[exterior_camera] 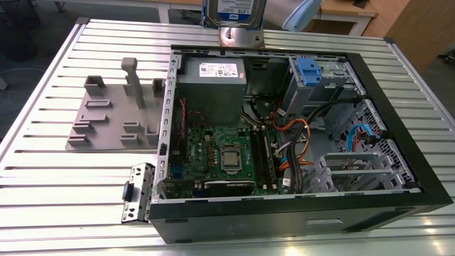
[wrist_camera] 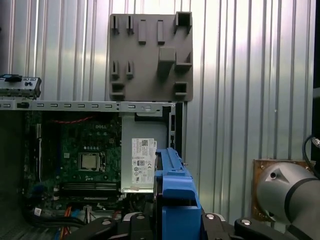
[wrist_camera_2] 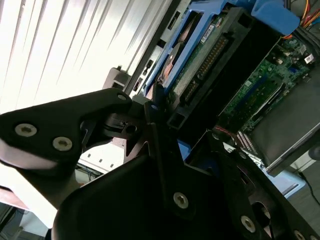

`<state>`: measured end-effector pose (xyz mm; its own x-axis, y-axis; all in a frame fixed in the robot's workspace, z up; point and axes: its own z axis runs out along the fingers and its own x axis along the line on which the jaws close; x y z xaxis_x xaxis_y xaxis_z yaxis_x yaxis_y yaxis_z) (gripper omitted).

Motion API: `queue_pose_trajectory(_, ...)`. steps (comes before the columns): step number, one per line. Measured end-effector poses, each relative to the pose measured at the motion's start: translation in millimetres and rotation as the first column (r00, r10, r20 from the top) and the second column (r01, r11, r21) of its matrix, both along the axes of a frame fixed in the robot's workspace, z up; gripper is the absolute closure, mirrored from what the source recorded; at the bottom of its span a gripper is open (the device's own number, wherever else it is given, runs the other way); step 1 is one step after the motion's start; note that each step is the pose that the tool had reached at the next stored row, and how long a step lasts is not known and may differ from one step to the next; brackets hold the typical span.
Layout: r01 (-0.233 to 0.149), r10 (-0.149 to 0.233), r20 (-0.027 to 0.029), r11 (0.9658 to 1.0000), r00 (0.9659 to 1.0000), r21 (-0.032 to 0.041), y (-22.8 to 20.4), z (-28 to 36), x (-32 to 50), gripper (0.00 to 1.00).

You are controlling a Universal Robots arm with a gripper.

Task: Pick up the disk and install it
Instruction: 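Pick up the disk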

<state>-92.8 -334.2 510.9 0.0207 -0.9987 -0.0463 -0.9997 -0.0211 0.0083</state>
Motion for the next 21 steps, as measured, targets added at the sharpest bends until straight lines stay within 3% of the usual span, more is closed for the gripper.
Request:
queue_pose_trajectory(7,0.000,0.000,-0.0010,1.0000,1.0000,0.0000,-2.0,-0.4,21.7,0.64)
queue_pose_trajectory(12,0.000,0.000,-0.0013,1.0000,1.0000,0.0000,-6.5,-0.7,33.2,0.64)
queue_pose_trajectory(16,0.000,0.000,-0.0013,1.0000,1.0000,0.0000,-14.0,-1.0,38.0,0.64)
queue_pose_trajectory(21,0.000,0.000,-0.0013,1.0000,1.0000,0.0000,-26.5,-1.3,39.9,0.64)
